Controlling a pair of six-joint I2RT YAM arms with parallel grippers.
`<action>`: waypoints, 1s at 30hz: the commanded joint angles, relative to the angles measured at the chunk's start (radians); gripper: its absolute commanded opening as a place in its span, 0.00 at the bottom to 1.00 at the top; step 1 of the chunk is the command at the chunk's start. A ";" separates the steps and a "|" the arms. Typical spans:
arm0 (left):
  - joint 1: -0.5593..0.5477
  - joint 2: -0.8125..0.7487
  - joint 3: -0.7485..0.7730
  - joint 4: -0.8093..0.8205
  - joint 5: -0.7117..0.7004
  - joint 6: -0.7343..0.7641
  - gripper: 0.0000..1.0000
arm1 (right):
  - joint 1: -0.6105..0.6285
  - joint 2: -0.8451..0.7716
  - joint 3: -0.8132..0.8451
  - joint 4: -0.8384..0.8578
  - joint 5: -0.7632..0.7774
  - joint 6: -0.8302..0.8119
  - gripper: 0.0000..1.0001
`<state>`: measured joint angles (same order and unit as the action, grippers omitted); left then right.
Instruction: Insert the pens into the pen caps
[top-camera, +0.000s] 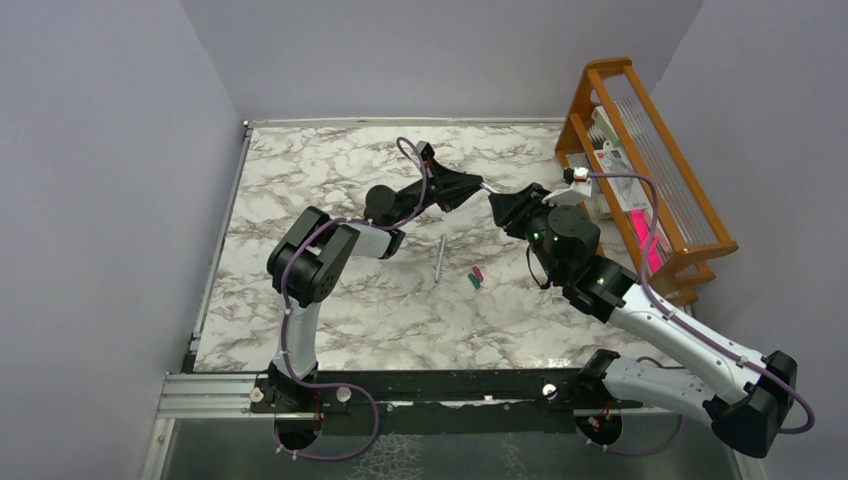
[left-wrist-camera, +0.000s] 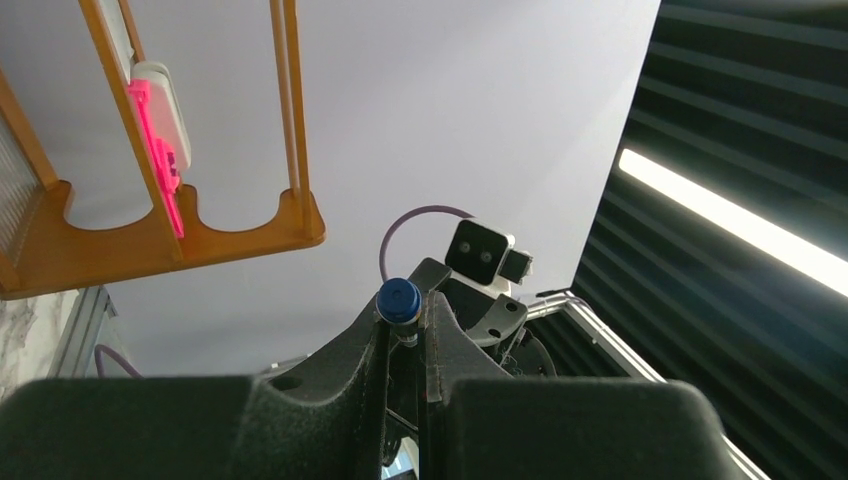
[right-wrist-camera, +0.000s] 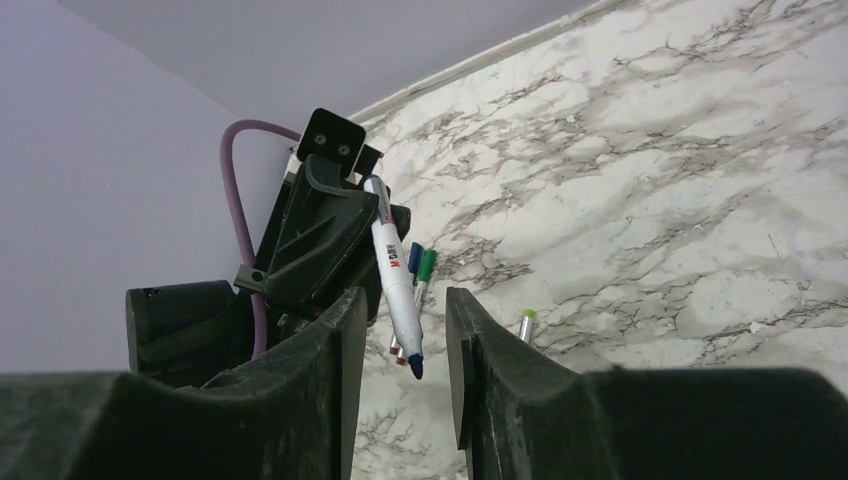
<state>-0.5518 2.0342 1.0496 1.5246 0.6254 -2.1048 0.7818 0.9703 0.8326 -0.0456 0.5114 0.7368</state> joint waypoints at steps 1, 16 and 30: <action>-0.007 -0.023 0.028 0.235 0.026 -0.431 0.00 | -0.013 -0.024 -0.019 0.030 0.032 0.026 0.36; -0.008 -0.032 0.024 0.236 0.032 -0.426 0.00 | -0.048 -0.008 -0.005 0.083 0.001 0.014 0.26; -0.010 -0.015 0.057 0.238 0.030 -0.407 0.08 | -0.061 0.004 0.003 0.068 -0.071 0.009 0.01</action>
<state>-0.5518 2.0342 1.0580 1.5242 0.6312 -2.1162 0.7300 0.9665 0.8154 0.0292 0.4576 0.7589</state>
